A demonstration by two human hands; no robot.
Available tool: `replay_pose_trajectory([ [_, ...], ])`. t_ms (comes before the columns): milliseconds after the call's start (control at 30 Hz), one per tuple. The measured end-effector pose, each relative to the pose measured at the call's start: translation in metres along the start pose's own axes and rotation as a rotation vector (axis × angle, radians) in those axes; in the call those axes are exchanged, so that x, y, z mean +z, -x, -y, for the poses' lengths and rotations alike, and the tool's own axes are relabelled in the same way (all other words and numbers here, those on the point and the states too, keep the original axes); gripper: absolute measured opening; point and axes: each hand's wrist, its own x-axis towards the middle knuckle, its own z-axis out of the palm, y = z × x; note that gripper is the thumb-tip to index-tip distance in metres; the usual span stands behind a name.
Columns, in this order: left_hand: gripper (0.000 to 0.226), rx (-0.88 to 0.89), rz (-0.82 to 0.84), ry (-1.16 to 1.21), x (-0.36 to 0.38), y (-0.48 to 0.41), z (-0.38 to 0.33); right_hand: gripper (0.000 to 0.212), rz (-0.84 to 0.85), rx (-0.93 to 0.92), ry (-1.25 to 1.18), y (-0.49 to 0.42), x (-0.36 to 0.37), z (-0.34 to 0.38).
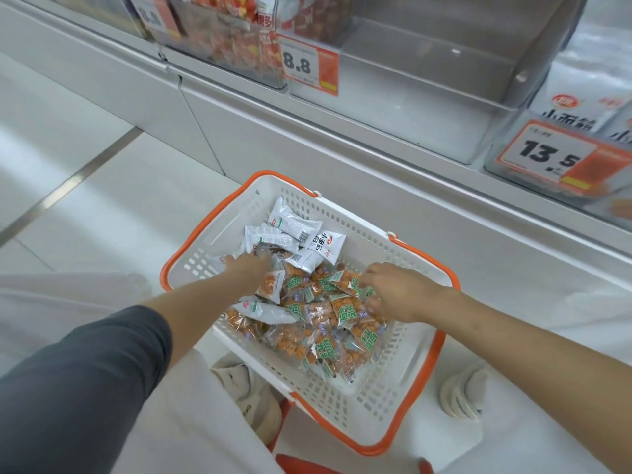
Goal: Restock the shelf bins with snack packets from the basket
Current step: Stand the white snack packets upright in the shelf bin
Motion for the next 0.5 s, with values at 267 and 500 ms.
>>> replay_pose_trajectory([
  [267, 0.017, 0.247, 0.064, 0.109, -0.046, 0.029, -0.035, 0.043, -0.07, 0.018, -0.07, 0.006, -0.01, 0.0],
  [500, 0.028, 0.404, -0.223, 0.502, -0.117, 0.078, -0.084, 0.062, -0.224, 0.293, -1.262, 0.006, -0.039, 0.01],
])
